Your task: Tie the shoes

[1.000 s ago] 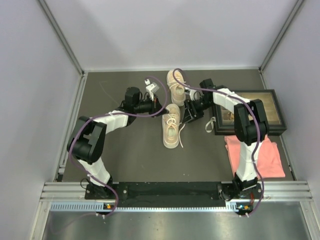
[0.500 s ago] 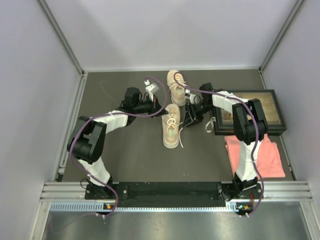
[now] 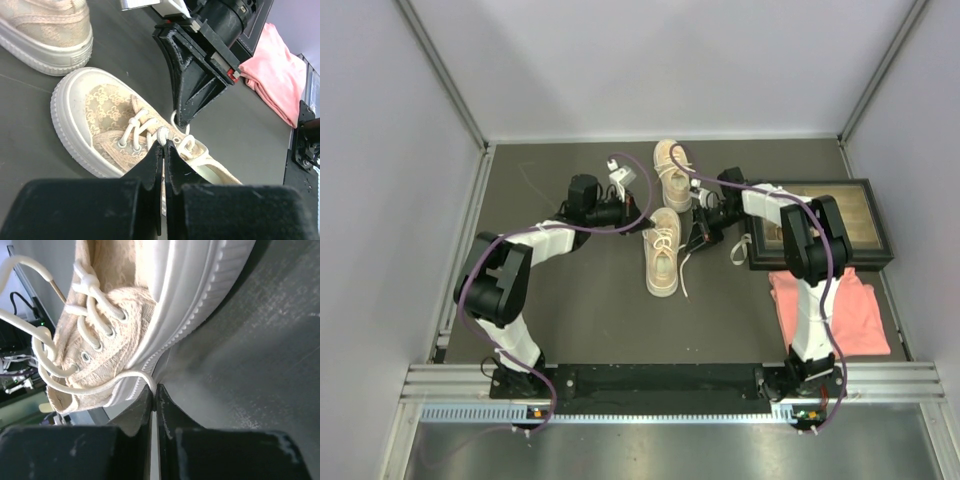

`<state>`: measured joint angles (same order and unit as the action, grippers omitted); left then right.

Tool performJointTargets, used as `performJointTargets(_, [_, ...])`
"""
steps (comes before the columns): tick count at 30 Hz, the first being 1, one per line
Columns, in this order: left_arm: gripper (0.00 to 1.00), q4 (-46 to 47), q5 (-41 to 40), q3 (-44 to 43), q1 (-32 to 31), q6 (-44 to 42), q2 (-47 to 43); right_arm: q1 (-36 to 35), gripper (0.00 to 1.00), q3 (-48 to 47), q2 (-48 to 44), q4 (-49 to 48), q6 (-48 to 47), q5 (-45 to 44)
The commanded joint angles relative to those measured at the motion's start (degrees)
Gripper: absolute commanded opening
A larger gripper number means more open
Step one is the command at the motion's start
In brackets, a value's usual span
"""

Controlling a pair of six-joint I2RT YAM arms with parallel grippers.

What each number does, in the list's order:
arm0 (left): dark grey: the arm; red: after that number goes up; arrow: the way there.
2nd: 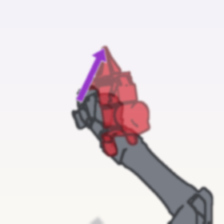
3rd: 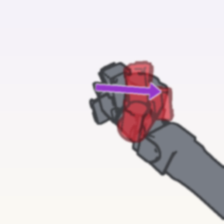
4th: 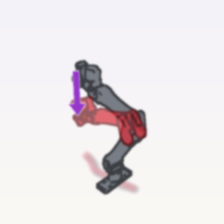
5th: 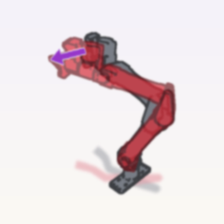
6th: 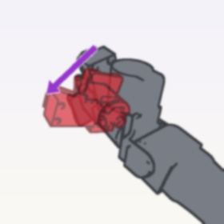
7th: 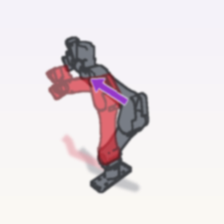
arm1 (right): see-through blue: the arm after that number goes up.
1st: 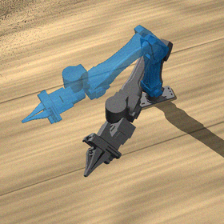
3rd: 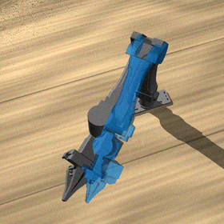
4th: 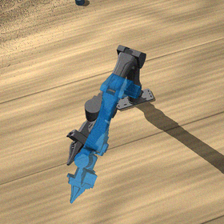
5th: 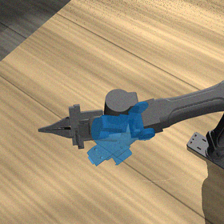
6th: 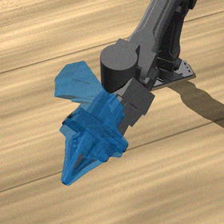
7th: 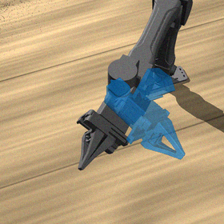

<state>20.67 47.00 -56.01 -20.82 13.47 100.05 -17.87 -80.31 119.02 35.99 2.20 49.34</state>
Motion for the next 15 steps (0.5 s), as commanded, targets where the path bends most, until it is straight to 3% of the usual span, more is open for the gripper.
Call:
performJointTargets(1, [0.0, -0.27, -1.03, -0.15, 1.83, 1.03, 0.67, 0.2, 0.0, -0.2, -3.95, 3.56, -4.63, -0.21])
performJointTargets(15, [0.0, -11.35, -6.92, -3.14, 5.0, -5.39, 1.29, 2.31, 0.0, 7.37, -18.82, 17.62, -19.33, -14.7])
